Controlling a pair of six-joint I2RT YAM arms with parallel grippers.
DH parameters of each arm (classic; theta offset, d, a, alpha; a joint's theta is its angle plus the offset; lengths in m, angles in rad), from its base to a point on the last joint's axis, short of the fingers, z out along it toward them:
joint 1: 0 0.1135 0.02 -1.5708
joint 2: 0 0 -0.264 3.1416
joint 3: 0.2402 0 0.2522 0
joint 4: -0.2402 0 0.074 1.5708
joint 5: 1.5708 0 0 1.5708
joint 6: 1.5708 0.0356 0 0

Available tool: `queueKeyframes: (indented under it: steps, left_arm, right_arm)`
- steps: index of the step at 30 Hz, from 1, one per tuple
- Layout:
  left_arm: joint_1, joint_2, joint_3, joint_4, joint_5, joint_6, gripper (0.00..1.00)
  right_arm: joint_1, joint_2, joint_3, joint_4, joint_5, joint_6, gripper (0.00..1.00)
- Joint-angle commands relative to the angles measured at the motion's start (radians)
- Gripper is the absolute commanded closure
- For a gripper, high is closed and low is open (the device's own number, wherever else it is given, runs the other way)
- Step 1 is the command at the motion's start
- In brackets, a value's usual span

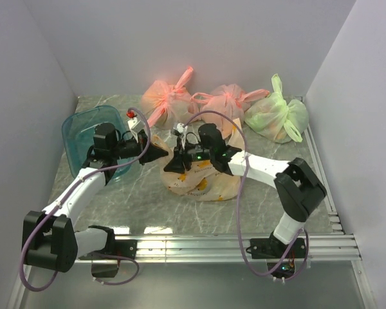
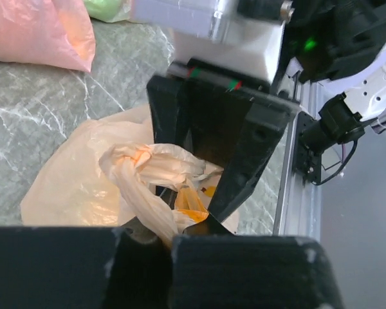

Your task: Place the fake fruits into the plastic bag and tie a complex knot

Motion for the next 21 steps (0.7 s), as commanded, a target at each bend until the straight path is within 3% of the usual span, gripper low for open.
queueKeyframes:
  steps: [1, 3, 7, 12, 15, 19, 21]
  left_arm:
    - [-0.003, -0.021, 0.008, 0.071, -0.021, -0.051, 0.99]
    - [-0.003, -0.024, 0.017, 0.042, -0.033, -0.055, 0.99]
    - [-0.003, -0.018, 0.03, 0.031, -0.052, -0.073, 0.99]
    - [-0.003, -0.012, 0.039, 0.051, -0.062, -0.094, 0.99]
    - [-0.003, 0.002, 0.054, 0.043, -0.079, -0.102, 0.99]
    - [-0.003, 0.023, 0.074, 0.012, -0.099, -0.101, 0.99]
    - [-0.003, 0.029, 0.08, -0.021, -0.118, -0.088, 0.99]
  right_arm:
    - [-0.014, -0.145, 0.065, -0.181, 0.185, -0.067, 0.55]
    - [-0.022, -0.184, 0.088, -0.295, 0.258, -0.086, 0.48]
    - [-0.022, -0.267, 0.096, -0.485, 0.345, -0.286, 0.44]
    - [-0.052, -0.242, 0.067, -0.585, 0.342, -0.364, 0.44]
    - [-0.065, -0.164, 0.041, -0.576, 0.337, -0.356, 0.56]
    - [-0.086, -0.08, 0.026, -0.53, 0.363, -0.316, 0.81]
    - [-0.107, -0.034, 0.032, -0.499, 0.363, -0.295, 0.86]
